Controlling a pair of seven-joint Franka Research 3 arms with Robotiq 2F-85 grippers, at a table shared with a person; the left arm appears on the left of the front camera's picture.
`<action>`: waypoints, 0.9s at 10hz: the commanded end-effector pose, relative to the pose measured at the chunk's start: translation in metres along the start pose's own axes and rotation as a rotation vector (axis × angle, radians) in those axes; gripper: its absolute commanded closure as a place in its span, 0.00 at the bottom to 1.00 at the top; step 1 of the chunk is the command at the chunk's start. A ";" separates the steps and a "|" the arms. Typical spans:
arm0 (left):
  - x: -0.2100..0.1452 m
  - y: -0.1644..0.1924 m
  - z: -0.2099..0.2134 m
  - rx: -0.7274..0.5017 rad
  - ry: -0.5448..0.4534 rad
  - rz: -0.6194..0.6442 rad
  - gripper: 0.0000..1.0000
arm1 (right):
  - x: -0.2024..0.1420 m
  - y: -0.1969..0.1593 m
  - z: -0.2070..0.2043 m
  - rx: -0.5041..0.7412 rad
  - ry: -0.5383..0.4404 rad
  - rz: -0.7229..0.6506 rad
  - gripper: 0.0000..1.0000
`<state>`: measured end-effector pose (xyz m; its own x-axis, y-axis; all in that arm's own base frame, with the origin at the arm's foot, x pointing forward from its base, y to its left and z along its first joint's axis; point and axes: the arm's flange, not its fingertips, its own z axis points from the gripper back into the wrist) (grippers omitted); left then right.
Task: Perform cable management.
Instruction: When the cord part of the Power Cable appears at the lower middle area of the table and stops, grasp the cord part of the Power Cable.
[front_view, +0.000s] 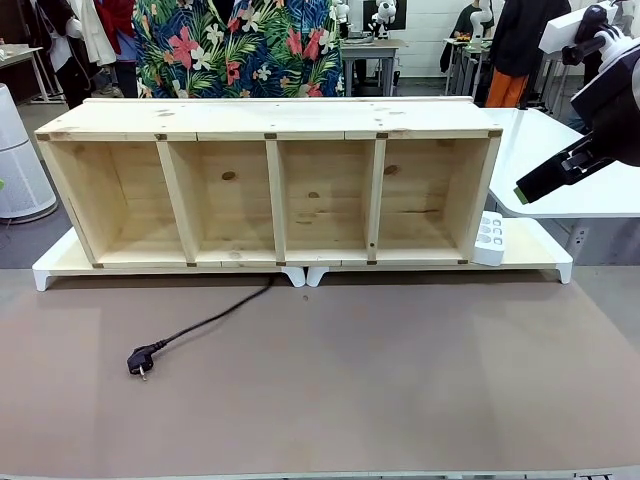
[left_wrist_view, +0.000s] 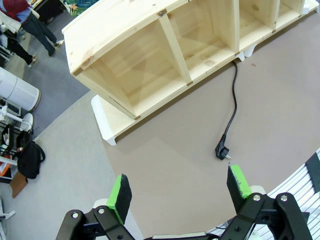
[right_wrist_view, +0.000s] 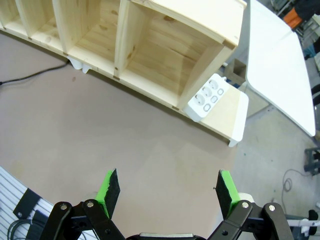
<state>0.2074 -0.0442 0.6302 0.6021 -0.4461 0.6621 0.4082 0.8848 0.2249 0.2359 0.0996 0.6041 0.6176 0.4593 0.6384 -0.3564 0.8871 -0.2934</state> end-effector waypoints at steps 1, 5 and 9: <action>0.000 0.000 0.001 0.002 -0.003 0.006 0.00 | 0.000 0.000 0.000 -0.001 0.001 0.000 0.00; 0.000 0.000 0.001 0.002 -0.003 0.006 0.00 | 0.000 0.000 0.000 -0.001 0.001 0.000 0.00; 0.000 0.000 0.001 0.002 -0.003 0.006 0.00 | 0.000 0.000 0.000 -0.001 0.001 0.000 0.00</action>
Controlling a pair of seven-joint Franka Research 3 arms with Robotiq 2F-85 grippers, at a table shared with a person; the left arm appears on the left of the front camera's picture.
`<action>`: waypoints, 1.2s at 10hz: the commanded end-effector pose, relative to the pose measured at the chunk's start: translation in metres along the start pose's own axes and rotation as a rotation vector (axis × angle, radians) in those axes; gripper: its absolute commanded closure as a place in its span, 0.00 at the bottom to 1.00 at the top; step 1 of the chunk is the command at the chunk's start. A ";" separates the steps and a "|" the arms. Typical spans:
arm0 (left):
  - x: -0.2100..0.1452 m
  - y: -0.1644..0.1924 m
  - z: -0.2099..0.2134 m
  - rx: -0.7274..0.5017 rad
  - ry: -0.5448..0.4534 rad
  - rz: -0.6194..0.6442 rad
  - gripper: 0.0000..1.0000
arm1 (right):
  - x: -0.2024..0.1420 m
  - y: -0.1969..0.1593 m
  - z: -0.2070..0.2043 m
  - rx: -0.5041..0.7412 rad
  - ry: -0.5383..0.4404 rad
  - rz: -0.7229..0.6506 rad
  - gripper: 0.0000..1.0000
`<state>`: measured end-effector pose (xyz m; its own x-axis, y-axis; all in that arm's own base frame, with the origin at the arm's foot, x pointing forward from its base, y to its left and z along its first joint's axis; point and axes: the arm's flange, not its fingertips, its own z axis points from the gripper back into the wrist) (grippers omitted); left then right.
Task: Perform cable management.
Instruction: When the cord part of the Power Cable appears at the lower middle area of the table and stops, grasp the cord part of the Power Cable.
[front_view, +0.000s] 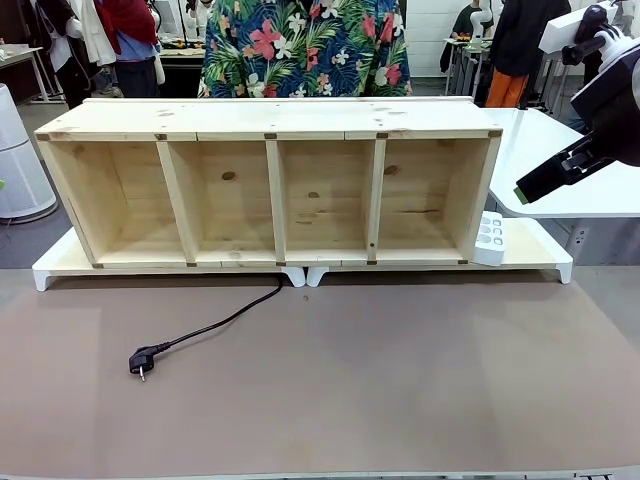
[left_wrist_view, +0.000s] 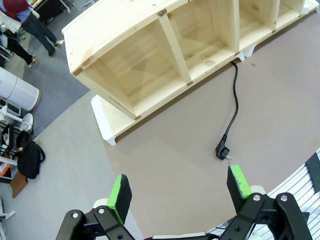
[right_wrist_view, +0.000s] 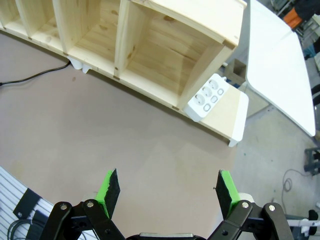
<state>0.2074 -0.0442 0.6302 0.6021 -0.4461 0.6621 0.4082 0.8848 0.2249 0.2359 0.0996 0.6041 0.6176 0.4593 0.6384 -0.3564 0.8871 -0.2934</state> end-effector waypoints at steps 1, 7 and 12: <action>0.000 0.000 0.001 0.002 -0.003 0.006 0.00 | 0.000 0.000 0.000 -0.001 0.001 0.000 0.00; 0.000 0.000 0.001 0.002 -0.003 0.006 0.00 | 0.000 0.000 0.000 -0.001 0.001 0.000 0.00; 0.000 0.000 0.001 0.002 -0.003 0.006 0.00 | 0.000 0.000 0.000 -0.001 0.001 0.000 0.00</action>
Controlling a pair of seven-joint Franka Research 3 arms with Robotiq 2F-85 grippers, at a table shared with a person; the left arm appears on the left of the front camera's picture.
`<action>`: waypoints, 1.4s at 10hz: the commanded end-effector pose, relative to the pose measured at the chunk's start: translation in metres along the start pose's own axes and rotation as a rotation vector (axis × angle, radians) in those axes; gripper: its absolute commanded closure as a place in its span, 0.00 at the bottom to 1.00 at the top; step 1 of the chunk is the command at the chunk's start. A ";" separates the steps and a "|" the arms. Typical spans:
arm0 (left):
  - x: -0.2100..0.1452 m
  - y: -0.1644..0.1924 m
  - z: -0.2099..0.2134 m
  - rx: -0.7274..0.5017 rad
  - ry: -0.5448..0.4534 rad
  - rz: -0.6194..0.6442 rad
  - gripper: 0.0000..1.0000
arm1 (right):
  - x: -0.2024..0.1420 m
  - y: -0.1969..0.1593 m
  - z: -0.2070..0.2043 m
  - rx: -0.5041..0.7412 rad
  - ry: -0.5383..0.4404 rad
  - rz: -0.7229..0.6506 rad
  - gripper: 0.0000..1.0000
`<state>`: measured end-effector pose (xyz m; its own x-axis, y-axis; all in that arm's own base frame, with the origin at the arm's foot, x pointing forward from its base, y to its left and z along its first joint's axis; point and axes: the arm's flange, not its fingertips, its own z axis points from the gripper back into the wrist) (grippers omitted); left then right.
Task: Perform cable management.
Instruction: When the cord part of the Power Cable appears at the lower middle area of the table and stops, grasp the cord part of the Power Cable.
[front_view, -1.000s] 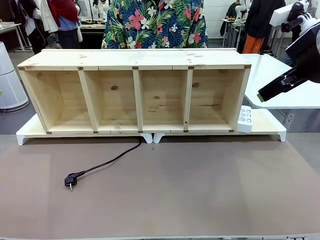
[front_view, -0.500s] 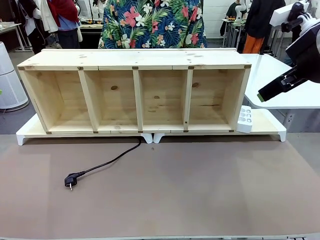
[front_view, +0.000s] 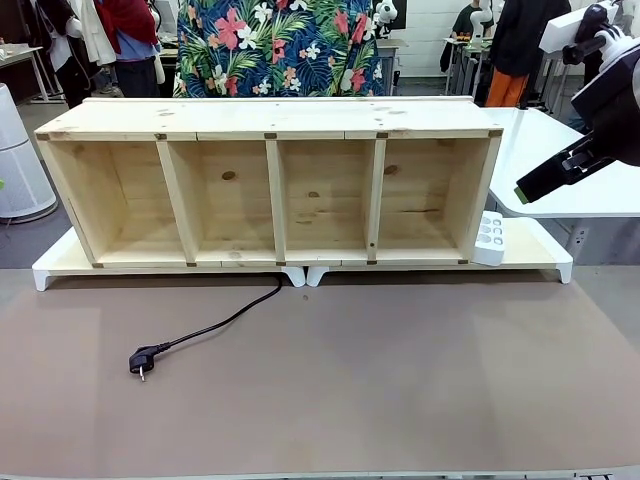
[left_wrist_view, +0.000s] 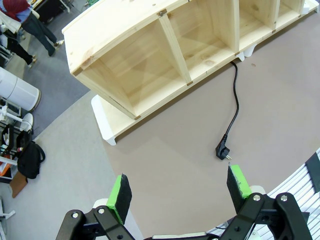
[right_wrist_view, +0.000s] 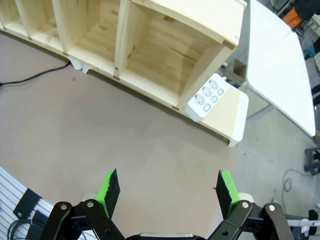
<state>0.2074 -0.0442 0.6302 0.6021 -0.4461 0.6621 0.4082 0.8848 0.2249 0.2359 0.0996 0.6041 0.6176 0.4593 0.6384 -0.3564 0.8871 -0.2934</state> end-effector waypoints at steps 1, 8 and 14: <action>0.000 0.000 0.001 0.002 -0.003 0.006 0.00 | 0.000 0.000 0.000 0.000 0.000 0.000 0.00; 0.000 0.000 0.001 0.002 -0.003 0.006 0.00 | 0.081 0.103 0.001 0.148 -0.058 0.424 0.00; 0.000 0.000 0.001 0.002 -0.003 0.006 0.00 | 0.148 0.216 -0.042 0.339 -0.097 0.833 0.00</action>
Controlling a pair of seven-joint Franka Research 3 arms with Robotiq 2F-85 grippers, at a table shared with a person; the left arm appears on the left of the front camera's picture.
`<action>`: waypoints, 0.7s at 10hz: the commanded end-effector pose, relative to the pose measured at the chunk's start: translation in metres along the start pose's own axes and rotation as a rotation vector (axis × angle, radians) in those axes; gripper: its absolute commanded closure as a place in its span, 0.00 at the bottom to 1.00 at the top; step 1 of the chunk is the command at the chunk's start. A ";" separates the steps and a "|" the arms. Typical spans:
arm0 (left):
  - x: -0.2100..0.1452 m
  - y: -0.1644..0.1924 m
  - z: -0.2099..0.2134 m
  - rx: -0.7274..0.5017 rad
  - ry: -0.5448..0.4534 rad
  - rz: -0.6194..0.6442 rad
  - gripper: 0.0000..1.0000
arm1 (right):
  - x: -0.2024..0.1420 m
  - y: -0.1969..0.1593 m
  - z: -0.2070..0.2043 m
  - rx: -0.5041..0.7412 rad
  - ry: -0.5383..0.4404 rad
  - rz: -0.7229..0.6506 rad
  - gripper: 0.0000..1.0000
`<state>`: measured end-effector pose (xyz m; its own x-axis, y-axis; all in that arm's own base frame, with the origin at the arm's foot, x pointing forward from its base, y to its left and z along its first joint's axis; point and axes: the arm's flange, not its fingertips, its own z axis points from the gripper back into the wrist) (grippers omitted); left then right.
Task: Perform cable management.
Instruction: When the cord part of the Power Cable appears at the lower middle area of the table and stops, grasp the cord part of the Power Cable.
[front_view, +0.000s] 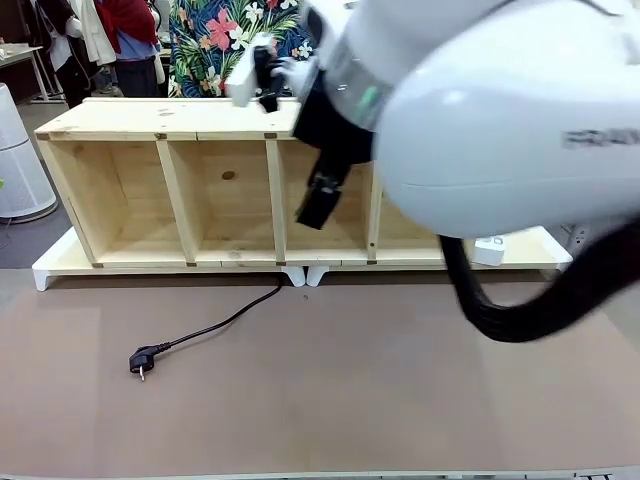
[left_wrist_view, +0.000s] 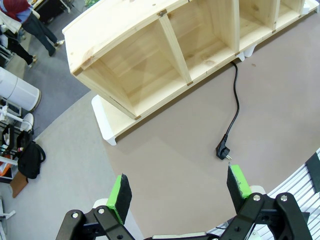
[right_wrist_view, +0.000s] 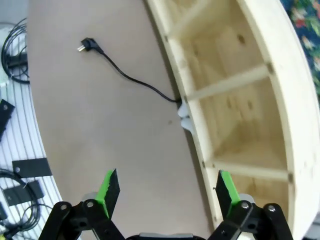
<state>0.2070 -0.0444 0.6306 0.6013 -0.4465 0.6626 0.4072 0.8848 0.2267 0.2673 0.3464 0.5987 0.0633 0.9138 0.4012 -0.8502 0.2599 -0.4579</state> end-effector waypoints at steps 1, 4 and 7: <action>0.000 0.000 0.001 0.000 -0.003 0.007 0.00 | 0.034 -0.006 -0.017 0.030 0.013 0.104 0.00; 0.000 0.000 0.001 0.000 -0.003 0.007 0.00 | 0.077 0.007 -0.065 0.065 0.078 0.191 0.00; 0.000 0.000 0.001 0.000 -0.003 0.007 0.00 | 0.108 0.022 -0.103 0.090 0.112 0.228 0.00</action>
<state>0.2069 -0.0447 0.6307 0.6012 -0.4470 0.6624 0.4068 0.8847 0.2277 0.3050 0.4657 0.5473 -0.1000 0.9686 0.2279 -0.8964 0.0117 -0.4431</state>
